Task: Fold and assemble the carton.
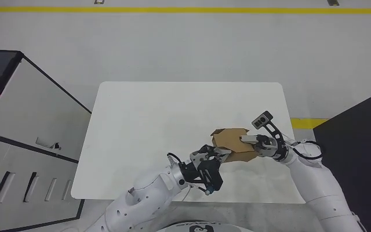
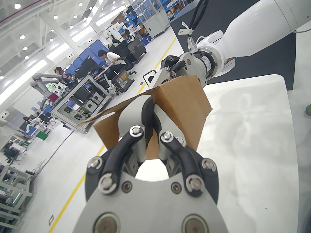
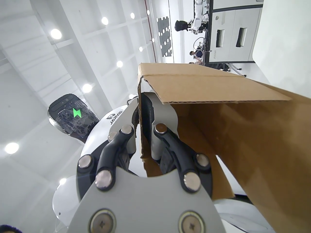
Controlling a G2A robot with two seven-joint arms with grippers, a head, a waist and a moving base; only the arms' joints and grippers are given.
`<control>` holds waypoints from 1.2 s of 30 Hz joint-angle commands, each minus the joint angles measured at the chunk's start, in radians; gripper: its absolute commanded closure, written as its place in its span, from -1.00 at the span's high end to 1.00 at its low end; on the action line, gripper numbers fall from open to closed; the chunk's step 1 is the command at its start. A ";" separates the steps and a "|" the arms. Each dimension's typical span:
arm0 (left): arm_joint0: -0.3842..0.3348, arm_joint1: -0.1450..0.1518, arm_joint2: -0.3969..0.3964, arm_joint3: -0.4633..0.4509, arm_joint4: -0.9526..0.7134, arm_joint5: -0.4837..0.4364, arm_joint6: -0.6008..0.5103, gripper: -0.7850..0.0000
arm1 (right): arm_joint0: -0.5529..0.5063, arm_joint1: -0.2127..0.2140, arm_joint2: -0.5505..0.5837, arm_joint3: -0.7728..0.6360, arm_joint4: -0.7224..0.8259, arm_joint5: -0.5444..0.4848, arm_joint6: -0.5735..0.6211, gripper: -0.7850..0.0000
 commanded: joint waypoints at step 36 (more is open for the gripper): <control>0.061 0.018 -0.147 -0.051 0.101 0.127 -0.054 -1.00 | 0.005 -0.009 -0.030 0.074 0.223 0.356 0.022 -1.00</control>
